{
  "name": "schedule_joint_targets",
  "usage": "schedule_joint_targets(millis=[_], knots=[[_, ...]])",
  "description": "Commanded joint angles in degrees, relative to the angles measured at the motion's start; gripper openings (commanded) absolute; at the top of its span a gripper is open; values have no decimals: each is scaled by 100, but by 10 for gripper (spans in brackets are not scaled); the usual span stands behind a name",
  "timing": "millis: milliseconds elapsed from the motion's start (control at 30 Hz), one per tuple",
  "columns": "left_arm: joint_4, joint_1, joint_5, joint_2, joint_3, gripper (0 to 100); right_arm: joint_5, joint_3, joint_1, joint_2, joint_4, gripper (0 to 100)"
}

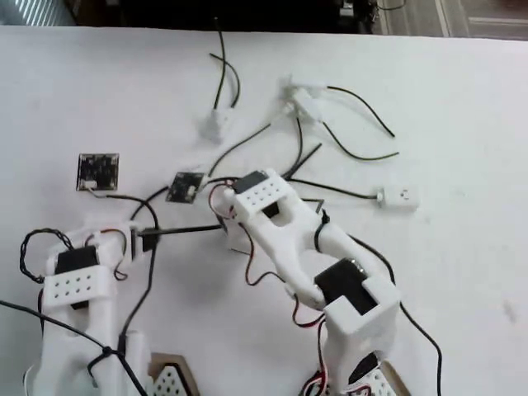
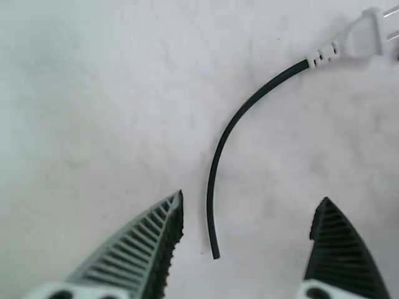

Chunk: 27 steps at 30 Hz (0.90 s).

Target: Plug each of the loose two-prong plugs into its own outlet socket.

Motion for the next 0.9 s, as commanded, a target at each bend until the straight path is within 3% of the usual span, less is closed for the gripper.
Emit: schedule_joint_targets(millis=[0,167,600,867], knots=[[-97,-40,-62,-136,-18,322,-9,-299,-22,31,-40,146],[-97,-40,-62,-136,-18,322,-35,-659,101,31,-4,16],[-97,-40,-62,-136,-18,321,-35,-2462,708,31,857,19],[-97,-40,-62,-136,-18,321,9,-3165,1446,286,374,19]])
